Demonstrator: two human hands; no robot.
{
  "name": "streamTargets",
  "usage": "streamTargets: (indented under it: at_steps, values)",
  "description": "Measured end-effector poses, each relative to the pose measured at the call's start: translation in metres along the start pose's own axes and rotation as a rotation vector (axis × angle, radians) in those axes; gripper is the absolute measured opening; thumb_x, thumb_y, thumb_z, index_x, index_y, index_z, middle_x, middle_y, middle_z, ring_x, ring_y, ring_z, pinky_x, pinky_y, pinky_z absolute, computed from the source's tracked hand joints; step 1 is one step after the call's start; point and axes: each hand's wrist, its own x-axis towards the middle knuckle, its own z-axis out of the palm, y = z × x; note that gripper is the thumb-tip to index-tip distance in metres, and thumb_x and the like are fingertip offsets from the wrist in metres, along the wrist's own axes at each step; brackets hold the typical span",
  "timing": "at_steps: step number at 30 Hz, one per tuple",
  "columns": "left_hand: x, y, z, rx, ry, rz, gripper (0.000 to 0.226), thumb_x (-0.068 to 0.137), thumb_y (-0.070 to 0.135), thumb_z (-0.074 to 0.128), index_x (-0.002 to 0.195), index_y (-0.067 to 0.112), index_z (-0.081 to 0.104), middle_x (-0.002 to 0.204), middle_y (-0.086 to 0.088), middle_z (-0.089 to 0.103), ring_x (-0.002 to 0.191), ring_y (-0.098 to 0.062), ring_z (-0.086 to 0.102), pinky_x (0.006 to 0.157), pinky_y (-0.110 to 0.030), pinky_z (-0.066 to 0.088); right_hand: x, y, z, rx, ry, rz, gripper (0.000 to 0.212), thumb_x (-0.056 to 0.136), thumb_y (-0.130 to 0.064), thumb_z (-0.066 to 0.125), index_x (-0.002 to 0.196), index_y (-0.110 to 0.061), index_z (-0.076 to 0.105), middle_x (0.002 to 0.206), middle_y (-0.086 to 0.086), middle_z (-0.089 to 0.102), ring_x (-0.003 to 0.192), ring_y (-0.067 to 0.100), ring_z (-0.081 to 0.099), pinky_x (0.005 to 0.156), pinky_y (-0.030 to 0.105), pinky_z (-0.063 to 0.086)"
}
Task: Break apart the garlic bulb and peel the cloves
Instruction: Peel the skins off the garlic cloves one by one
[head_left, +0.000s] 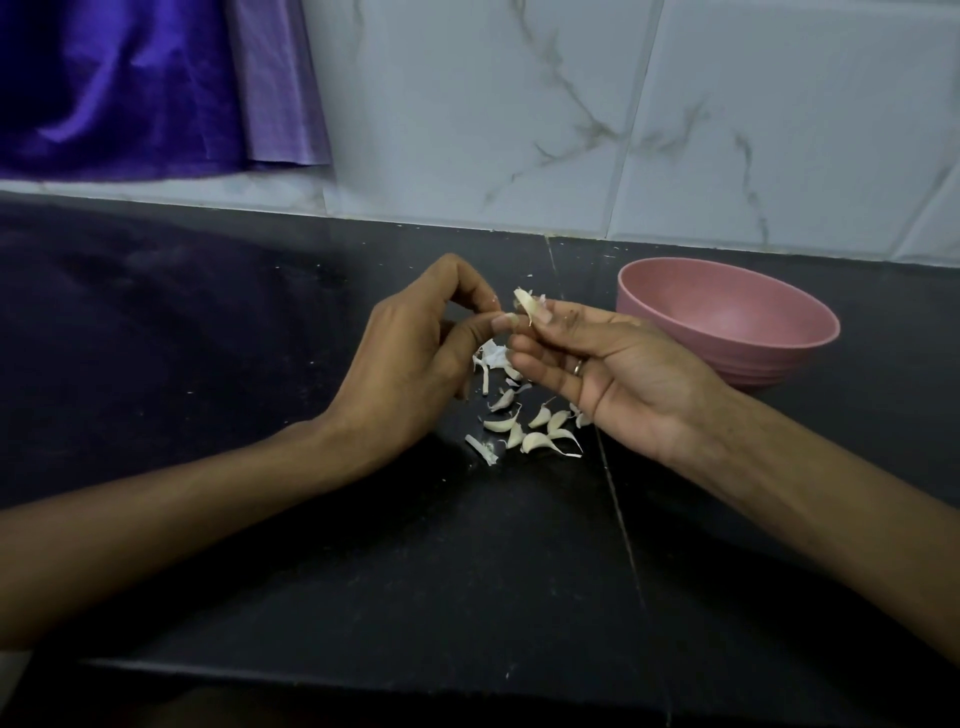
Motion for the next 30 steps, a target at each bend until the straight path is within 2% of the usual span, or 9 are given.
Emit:
streamTargets:
  at_steps: [3, 5, 8, 10, 12, 16, 22, 26, 30]
  values:
    - [0.0015, -0.002, -0.0008, -0.028, 0.013, -0.043, 0.014, 0.091, 0.022, 0.066, 0.091, 0.014, 0.054, 0.049, 0.01, 0.056, 0.036, -0.007, 0.049, 0.041, -0.012, 0.036, 0.0006, 0.0, -0.0005, 0.001, -0.006, 0.0, 0.023, 0.078, -0.005, 0.065, 0.099, 0.003, 0.066, 0.088, 0.014, 0.073, 0.068, 0.013, 0.07, 0.062, 0.023, 0.059]
    - [0.0023, -0.0019, -0.0015, -0.059, 0.006, -0.052, 0.015, 0.089, 0.02, 0.069, 0.092, 0.017, 0.054, 0.06, 0.015, 0.062, 0.037, -0.006, 0.048, 0.04, -0.012, 0.037, 0.0012, 0.0006, -0.0009, -0.013, -0.002, -0.005, 0.023, 0.077, -0.005, 0.064, 0.099, 0.003, 0.066, 0.083, 0.012, 0.074, 0.065, 0.011, 0.069, 0.062, 0.023, 0.059]
    - [0.0037, -0.0044, -0.0019, -0.121, 0.005, -0.068, 0.03, 0.084, 0.011, 0.074, 0.096, 0.026, 0.051, 0.086, 0.007, 0.066, 0.04, -0.012, 0.049, 0.038, -0.015, 0.038, 0.0014, 0.001, -0.0016, -0.034, 0.011, -0.015, 0.023, 0.077, -0.005, 0.064, 0.099, 0.003, 0.066, 0.081, 0.01, 0.073, 0.063, 0.01, 0.068, 0.061, 0.023, 0.059]
    - [0.0041, -0.0053, -0.0018, -0.121, 0.005, -0.096, 0.023, 0.088, 0.012, 0.071, 0.102, 0.024, 0.057, 0.091, 0.005, 0.066, 0.041, -0.013, 0.051, 0.036, -0.019, 0.038, 0.0015, 0.0006, -0.0024, -0.054, 0.013, -0.025, 0.022, 0.077, -0.006, 0.065, 0.098, 0.001, 0.067, 0.08, 0.009, 0.073, 0.063, 0.009, 0.067, 0.061, 0.024, 0.059]
    - [0.0042, -0.0046, -0.002, -0.156, 0.003, -0.135, 0.012, 0.094, 0.017, 0.063, 0.106, 0.019, 0.063, 0.084, 0.008, 0.067, 0.041, -0.012, 0.052, 0.034, -0.022, 0.038, 0.0012, 0.0, -0.0019, -0.067, 0.006, -0.02, 0.019, 0.081, -0.004, 0.064, 0.099, -0.001, 0.067, 0.08, 0.007, 0.072, 0.062, 0.009, 0.065, 0.061, 0.023, 0.058]
    - [0.0045, -0.0017, -0.0024, -0.218, 0.012, -0.178, 0.012, 0.092, 0.019, 0.064, 0.099, 0.01, 0.067, 0.056, 0.013, 0.062, 0.036, -0.007, 0.048, 0.032, -0.02, 0.036, -0.0002, 0.0002, 0.0013, -0.083, -0.03, 0.043, 0.024, 0.079, -0.004, 0.065, 0.103, -0.004, 0.066, 0.079, 0.005, 0.071, 0.058, 0.007, 0.062, 0.058, 0.022, 0.057]
    - [0.0064, -0.0055, -0.0026, -0.256, 0.041, -0.18, 0.008, 0.086, 0.019, 0.071, 0.084, 0.013, 0.065, 0.068, 0.008, 0.064, 0.038, -0.01, 0.048, 0.032, -0.019, 0.035, -0.0015, 0.0015, 0.0038, -0.08, -0.03, 0.084, 0.035, 0.073, -0.006, 0.065, 0.107, -0.002, 0.066, 0.076, 0.006, 0.071, 0.055, 0.008, 0.064, 0.055, 0.022, 0.057]
    - [0.0062, -0.0048, -0.0017, -0.247, 0.045, -0.194, 0.01, 0.085, 0.021, 0.071, 0.083, 0.014, 0.064, 0.061, 0.01, 0.062, 0.037, -0.009, 0.047, 0.032, -0.019, 0.035, -0.0025, 0.0007, 0.0044, -0.077, -0.04, 0.085, 0.018, 0.083, -0.002, 0.061, 0.1, -0.001, 0.068, 0.077, 0.009, 0.072, 0.059, 0.011, 0.067, 0.057, 0.023, 0.058]
    - [0.0058, -0.0028, -0.0017, -0.254, 0.037, -0.2, 0.019, 0.079, 0.031, 0.071, 0.083, 0.014, 0.063, 0.057, 0.009, 0.06, 0.037, -0.009, 0.047, 0.032, -0.019, 0.035, -0.005, 0.0026, 0.0059, -0.087, -0.044, 0.083, 0.013, 0.086, 0.0, 0.059, 0.095, 0.0, 0.069, 0.079, 0.011, 0.073, 0.062, 0.013, 0.069, 0.058, 0.023, 0.058]
